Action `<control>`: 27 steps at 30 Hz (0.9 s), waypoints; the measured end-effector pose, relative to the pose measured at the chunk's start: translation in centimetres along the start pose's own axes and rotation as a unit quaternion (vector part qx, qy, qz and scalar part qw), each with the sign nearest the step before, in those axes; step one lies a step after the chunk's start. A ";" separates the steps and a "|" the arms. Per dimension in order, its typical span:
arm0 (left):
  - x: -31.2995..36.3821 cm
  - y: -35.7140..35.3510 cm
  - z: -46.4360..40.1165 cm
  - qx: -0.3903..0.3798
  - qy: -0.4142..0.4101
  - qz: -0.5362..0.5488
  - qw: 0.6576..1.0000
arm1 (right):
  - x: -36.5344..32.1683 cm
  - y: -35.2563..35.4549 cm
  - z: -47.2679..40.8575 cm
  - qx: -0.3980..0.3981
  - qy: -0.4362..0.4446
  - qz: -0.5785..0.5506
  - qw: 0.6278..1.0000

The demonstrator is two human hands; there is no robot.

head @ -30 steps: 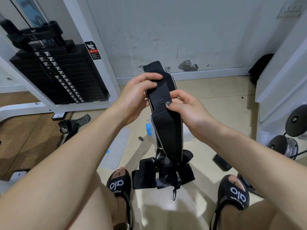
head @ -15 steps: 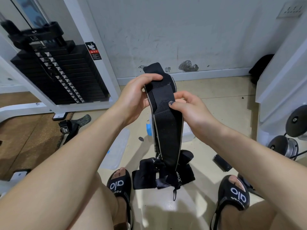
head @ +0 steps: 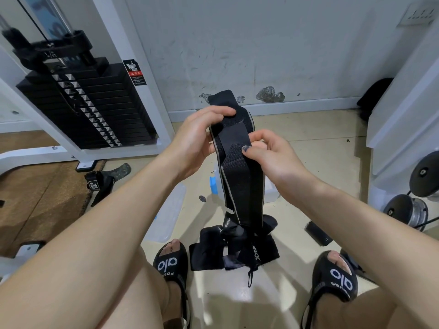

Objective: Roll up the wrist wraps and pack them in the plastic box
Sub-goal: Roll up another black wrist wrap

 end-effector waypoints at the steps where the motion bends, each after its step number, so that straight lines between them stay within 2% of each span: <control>1: 0.0 0.0 0.0 -0.001 0.001 0.000 1.000 | 0.0 0.0 0.0 0.002 0.000 0.000 1.000; 8: -0.3 -0.1 0.2 -0.022 -0.032 -0.028 0.999 | -0.1 0.0 0.1 0.005 -0.007 -0.011 1.000; 17: -0.8 0.2 -0.1 -0.002 -0.069 -0.046 0.997 | -0.1 0.2 0.0 0.017 -0.025 0.002 1.000; 24: -0.6 0.2 -0.1 0.008 -0.069 -0.062 0.996 | -0.1 0.4 0.2 0.036 -0.037 0.105 0.993; 27: -0.5 0.4 -0.2 0.014 -0.068 -0.053 0.996 | -0.2 0.7 0.4 0.031 -0.015 0.158 0.987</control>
Point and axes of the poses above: each hand's wrist, its own z-axis away from the middle knuckle, its own y-axis out of the back of the hand, x = y × z, the point moved 1 cm from there along -z, towards the middle knuckle, and after that the axes turned 9 degrees about -y, right-handed, at the moved point
